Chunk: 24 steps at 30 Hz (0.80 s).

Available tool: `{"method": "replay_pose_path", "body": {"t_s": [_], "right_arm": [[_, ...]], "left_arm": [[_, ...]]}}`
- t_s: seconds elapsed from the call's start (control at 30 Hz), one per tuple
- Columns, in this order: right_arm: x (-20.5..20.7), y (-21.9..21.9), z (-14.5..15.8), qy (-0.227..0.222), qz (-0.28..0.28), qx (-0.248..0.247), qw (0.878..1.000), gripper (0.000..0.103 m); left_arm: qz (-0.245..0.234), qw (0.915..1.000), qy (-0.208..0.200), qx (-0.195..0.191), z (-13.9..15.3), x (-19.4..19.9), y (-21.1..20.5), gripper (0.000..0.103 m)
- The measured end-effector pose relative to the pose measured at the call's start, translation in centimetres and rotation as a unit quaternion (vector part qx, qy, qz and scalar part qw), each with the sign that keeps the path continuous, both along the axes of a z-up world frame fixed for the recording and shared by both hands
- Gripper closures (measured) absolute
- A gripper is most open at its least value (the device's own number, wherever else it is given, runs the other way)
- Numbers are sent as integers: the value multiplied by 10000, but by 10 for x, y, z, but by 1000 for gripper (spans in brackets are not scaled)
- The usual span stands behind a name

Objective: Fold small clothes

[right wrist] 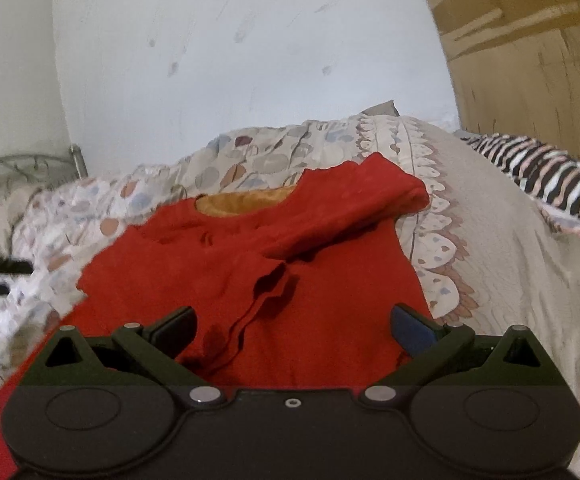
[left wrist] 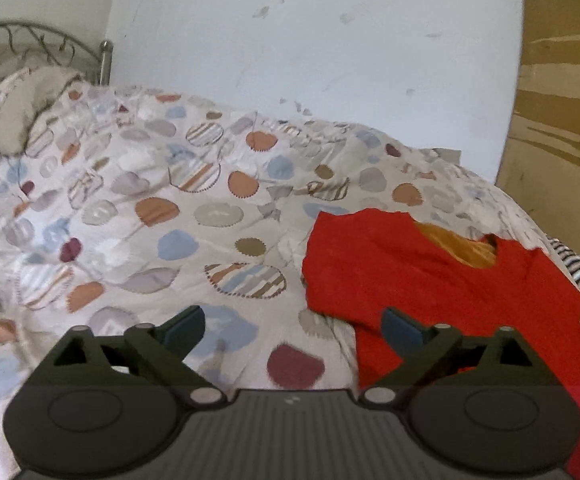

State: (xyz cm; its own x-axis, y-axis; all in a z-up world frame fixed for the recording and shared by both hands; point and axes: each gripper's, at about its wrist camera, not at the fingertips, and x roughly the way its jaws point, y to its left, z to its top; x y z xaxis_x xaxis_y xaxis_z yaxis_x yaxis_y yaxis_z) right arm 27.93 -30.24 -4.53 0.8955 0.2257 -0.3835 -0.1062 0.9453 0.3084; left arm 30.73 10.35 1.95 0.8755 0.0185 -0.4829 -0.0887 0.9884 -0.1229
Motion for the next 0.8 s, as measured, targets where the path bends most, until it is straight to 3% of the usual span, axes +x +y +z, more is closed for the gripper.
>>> {"method": "replay_pose_path", "body": {"t_s": [0.1, 0.27, 0.37, 0.67, 0.8], "right_arm": [[-12, -6, 6, 47, -63, -39, 10000, 0], [-53, -5, 10, 107, -290, -929, 9952, 0], [-82, -12, 6, 158, -338, -1214, 9919, 0], [-134, -46, -8, 630, -811, -1317, 9860, 0], [-147, -50, -6, 667, -927, -1778, 9774, 0]], "left_arm": [[-171, 9998, 22, 17, 2, -31, 2, 2], [-581, 9979, 253, -154, -11, -71, 6, 1], [-742, 9962, 421, -184, -27, -90, 6, 1], [-699, 9907, 1049, 502, -68, -115, 3, 1], [-662, 9916, 1032, 418, -68, -122, 11, 1]]}}
